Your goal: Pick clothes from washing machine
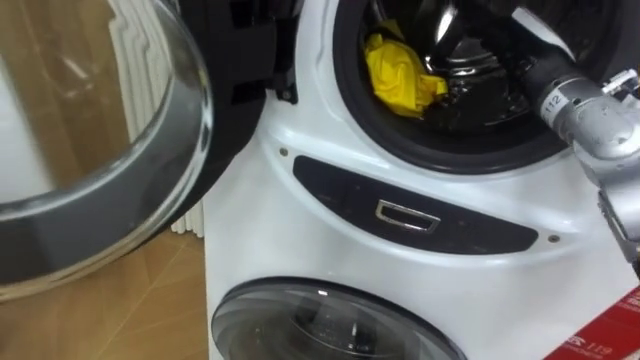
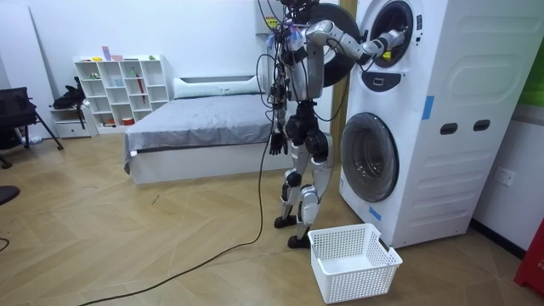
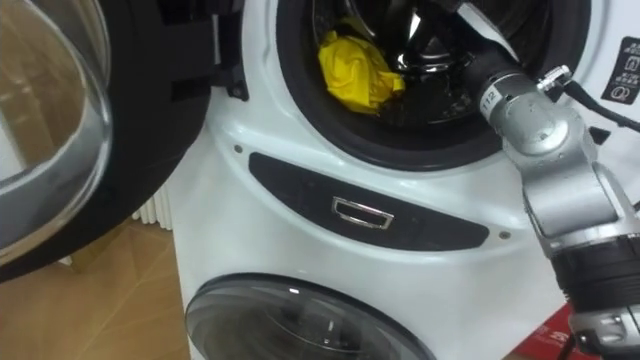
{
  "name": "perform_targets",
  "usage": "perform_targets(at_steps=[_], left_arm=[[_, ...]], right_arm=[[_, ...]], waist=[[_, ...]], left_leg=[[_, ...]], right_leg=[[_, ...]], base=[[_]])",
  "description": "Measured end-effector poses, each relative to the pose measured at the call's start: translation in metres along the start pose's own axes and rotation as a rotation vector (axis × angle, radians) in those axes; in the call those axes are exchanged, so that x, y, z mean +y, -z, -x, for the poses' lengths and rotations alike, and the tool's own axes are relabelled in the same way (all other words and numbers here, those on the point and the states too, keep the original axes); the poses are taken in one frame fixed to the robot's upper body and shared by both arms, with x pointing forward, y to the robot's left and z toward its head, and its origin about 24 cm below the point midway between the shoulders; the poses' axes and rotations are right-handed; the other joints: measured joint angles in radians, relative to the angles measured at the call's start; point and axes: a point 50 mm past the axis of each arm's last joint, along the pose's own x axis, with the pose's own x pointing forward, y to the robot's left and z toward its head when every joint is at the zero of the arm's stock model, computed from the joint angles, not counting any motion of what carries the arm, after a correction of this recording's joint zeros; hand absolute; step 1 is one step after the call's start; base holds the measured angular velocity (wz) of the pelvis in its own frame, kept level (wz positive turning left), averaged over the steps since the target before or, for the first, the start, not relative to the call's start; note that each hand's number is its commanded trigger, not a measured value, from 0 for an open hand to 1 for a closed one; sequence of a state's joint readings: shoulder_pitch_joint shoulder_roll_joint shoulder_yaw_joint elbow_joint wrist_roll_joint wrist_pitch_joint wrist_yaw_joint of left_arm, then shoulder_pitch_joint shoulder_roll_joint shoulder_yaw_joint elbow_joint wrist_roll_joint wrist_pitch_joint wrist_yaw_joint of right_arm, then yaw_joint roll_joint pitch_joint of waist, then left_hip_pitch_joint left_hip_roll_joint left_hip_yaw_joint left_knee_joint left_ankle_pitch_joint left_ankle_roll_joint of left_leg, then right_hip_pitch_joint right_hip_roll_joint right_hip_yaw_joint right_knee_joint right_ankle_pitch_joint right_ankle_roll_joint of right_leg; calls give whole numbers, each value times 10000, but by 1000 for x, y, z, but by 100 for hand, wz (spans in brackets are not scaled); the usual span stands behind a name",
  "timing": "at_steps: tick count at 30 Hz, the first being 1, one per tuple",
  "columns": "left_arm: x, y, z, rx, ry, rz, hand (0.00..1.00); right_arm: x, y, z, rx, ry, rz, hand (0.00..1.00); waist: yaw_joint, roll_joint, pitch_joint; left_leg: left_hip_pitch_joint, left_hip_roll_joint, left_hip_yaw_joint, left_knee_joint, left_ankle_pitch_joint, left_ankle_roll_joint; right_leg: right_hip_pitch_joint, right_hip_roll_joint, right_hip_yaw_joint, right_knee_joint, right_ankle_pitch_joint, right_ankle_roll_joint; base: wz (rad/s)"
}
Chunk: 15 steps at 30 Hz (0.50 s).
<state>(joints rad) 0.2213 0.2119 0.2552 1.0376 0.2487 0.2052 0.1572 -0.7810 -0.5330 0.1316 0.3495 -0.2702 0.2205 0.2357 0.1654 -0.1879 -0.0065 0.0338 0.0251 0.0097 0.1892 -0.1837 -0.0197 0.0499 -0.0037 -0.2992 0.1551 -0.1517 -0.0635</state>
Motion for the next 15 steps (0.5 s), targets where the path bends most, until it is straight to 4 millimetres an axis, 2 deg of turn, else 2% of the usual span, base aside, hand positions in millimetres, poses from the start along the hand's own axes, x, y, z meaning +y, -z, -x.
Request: perform_targets(at_steps=[3, 7, 12, 15], left_arm=[[2, 0, 0, 78, 94, -43, 0], [4, -4, -1, 22, 83, -99, 0], [12, -11, -3, -179, -117, -253, 0], [13, -14, -3, -239, -166, -267, 0]], right_arm=[[2, 2, -3, 267, -275, 572, 0], [3, -3, -13, 650, -1000, 1007, 0], [10, -8, -13, 629, -1866, 1438, 0], [12, -18, -11, 345, -2175, 1791, 0]], waist=[[-20, -54, -48], [-40, -82, -54], [113, -316, -87], [184, -308, -76]], left_leg=[[21, -13, -78, 4, 10, 18], [162, -20, -70, 7, 18, 28], [233, -31, -98, -61, 17, 27], [202, -24, -31, -91, 11, 37]], right_leg=[[23, -24, -61, 22, -4, 10], [135, -44, -50, 102, -25, 42], [174, -29, -23, 100, -67, 60], [98, -46, -47, 122, -67, 61]], base=[[4], [0], [1], [-5]])
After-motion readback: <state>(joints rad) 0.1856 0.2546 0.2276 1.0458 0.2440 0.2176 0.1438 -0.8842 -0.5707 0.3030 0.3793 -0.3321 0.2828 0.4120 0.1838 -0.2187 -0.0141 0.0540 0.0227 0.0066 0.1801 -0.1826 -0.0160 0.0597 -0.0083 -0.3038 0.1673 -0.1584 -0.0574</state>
